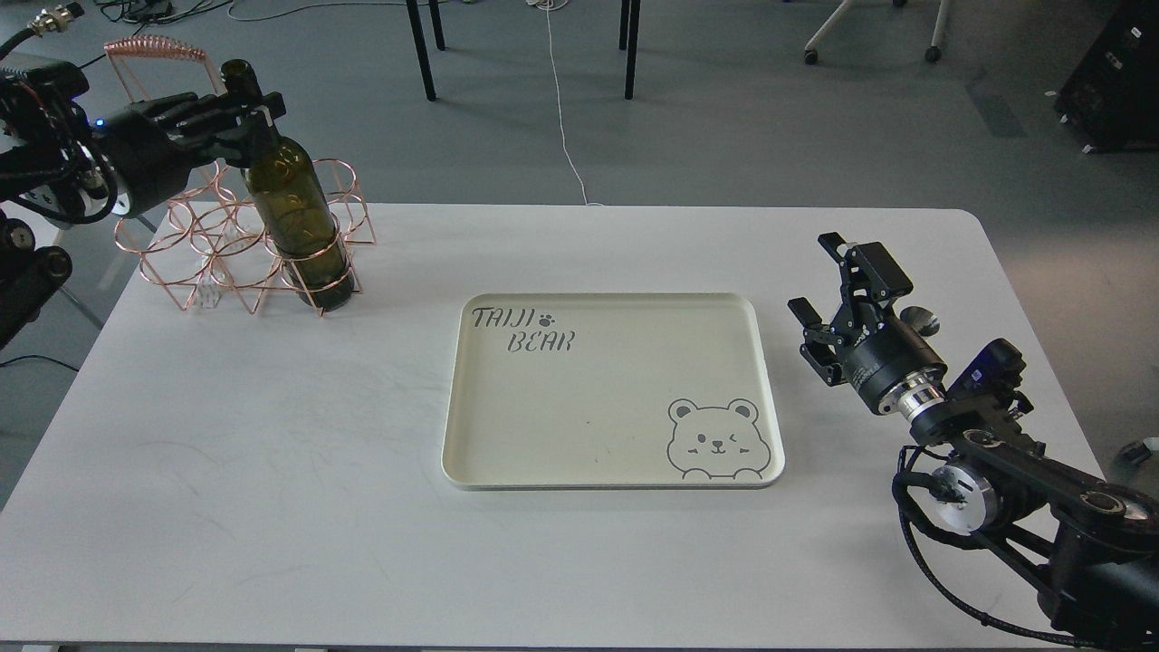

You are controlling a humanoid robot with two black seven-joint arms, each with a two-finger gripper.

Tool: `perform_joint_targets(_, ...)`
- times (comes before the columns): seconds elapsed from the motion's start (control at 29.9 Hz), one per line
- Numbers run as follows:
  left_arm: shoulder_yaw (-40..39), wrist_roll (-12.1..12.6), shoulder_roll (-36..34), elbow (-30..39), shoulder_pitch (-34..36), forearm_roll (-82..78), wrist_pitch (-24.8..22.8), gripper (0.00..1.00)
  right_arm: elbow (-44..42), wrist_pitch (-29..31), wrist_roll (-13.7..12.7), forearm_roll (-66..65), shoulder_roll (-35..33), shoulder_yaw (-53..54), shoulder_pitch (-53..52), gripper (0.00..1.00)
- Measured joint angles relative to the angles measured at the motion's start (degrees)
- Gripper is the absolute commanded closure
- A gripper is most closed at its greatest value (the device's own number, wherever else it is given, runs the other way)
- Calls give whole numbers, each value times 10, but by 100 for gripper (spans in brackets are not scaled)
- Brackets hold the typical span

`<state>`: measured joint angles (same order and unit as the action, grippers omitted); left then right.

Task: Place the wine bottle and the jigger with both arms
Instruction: 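Open the left gripper to release the bottle in the rack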

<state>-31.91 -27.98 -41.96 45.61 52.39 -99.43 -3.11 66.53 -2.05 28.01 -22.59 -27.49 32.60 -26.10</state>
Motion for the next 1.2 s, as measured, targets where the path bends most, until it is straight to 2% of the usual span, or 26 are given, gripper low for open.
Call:
perform_joint_targets(0.1,0,0,0,0,0,0,1,16,0,0,0,0,1,0,0,1)
perform_joint_targets(0.3,0,0,0,0,0,3,2,15,0,0,0,0,1,0,0,1)
perform_joint_targets(0.37,0,0,0,0,0,4,2,2,0,0,0,0,1,0,0,1)
perform_joint_targets(0.8,0,0,7,0,-2,36,3,3,-1,0,0,0,1,-3,0,1)
perform_joint_targets(0.87,1,0,7,0,-2,36,3,9,-1,0,0,0,1,-3,0,1)
perform_joint_targets(0.9,1,0,7,0,-2,36,3,16,-1,0,0,0,2,-3,0,1)
perform_joint_targets(0.97,1,0,7,0,-3,36,2,42,-1,0,0,0,2,-3,0,1)
perform_joint_targets(1.04,2,0,7,0,-3,36,2,78,-1,0,0,0,2,-4,0,1)
perform_joint_targets(1.07,2,0,7,0,-3,34,2,91,-1,0,0,0,2,-4,0,1)
perform_joint_targets(1.2,3,0,7,-5,-4,29,1,96,-1,0,0,-1,2,-5,0,1)
